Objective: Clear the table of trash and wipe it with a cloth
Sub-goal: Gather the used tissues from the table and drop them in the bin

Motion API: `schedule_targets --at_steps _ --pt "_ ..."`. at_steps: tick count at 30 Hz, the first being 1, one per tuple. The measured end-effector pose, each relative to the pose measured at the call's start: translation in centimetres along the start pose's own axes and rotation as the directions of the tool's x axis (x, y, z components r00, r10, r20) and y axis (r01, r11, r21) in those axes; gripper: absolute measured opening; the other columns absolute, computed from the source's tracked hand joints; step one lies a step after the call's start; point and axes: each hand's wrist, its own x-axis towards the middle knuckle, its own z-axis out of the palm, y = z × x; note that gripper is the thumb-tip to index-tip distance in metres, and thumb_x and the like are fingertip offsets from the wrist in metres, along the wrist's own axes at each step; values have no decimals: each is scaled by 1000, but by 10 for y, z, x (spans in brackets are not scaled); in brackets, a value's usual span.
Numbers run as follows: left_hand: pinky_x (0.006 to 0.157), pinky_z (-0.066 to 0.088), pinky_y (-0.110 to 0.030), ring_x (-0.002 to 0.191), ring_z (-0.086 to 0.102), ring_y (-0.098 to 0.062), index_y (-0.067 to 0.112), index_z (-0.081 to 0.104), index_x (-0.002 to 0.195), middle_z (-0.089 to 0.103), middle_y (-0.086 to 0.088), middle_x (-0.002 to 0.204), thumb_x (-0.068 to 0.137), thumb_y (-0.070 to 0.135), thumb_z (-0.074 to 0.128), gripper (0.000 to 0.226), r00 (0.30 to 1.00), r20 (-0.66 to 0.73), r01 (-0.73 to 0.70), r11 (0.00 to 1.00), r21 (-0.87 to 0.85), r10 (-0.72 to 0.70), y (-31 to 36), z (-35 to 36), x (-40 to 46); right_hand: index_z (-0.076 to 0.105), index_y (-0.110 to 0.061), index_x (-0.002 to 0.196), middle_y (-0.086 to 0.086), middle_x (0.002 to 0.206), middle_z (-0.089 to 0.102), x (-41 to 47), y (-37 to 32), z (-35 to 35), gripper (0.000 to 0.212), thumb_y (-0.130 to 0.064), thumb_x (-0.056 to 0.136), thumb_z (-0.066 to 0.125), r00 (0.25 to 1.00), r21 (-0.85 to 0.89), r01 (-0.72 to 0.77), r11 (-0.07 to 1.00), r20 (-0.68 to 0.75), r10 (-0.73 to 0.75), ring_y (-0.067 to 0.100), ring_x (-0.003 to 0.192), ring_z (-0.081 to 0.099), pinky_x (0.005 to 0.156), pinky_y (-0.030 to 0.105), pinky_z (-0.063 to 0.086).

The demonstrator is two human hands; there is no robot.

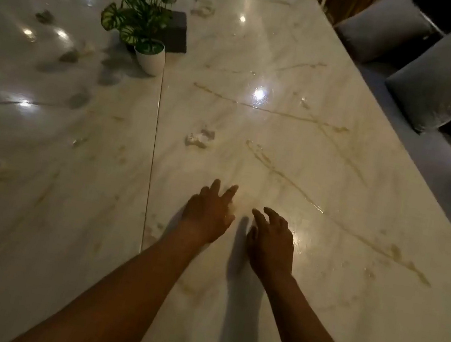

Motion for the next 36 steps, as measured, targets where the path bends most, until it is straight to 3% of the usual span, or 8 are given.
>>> schedule_targets --at_steps 6,14,17,19,22,24,32,36 --pt "71 43 -33 98 58 -28 14 53 116 52 -9 115 99 11 43 20 997 -47 66 996 63 -63 0 -3 36 62 -17 129 10 134 58 60 18 5 40 -15 88 63 983 16 143 990 110 -144 34 118 56 89 43 50" --pt "70 45 -33 95 65 -32 12 63 103 68 -13 106 97 16 40 24 871 -126 477 879 -16 -475 -82 -42 69 46 -23 141 11 146 44 181 -66 21 49 -28 94 57 938 98 336 937 53 -342 30 128 46 92 40 52" --pt "67 41 -31 90 64 -32 13 61 103 68 -12 103 99 19 37 25 848 -137 508 859 -63 -512 -104 -43 73 24 -29 152 14 160 17 220 -102 31 63 -32 97 54 911 30 374 927 177 -373 37 140 29 98 47 48" --pt "64 39 -32 81 61 -31 13 58 103 67 -12 98 100 19 35 24 838 -164 510 854 -106 -521 -111 -42 70 24 -31 152 14 160 16 236 -113 38 58 -32 99 49 872 -34 429 903 276 -404 38 139 30 98 49 47" --pt "61 41 -35 76 60 -32 11 52 104 66 -14 92 99 14 36 18 830 -177 501 847 -178 -529 -121 -39 56 57 -20 130 13 125 52 242 -119 43 33 -20 98 47 825 -83 538 839 254 -504 33 108 55 76 37 49" --pt "63 41 -35 81 62 -31 11 53 106 66 -13 94 98 9 37 18 820 -156 514 829 -222 -550 -130 -37 44 64 -12 114 12 107 57 234 -122 45 23 -11 96 49 829 -36 535 844 218 -516 31 95 59 68 31 42" --pt "62 43 -35 72 52 -25 14 54 104 63 -9 88 100 11 33 21 720 -150 633 729 -259 -678 -179 -48 -42 59 -10 78 0 73 45 162 -185 41 23 -10 93 43 792 109 575 811 174 -585 22 65 52 59 30 42" --pt "61 36 -32 69 47 -27 16 51 92 66 -14 88 101 25 37 19 674 -196 669 701 -247 -712 -200 -57 -97 49 -14 64 0 63 43 116 -227 41 42 -37 97 39 809 136 558 818 132 -573 24 60 47 55 29 34"
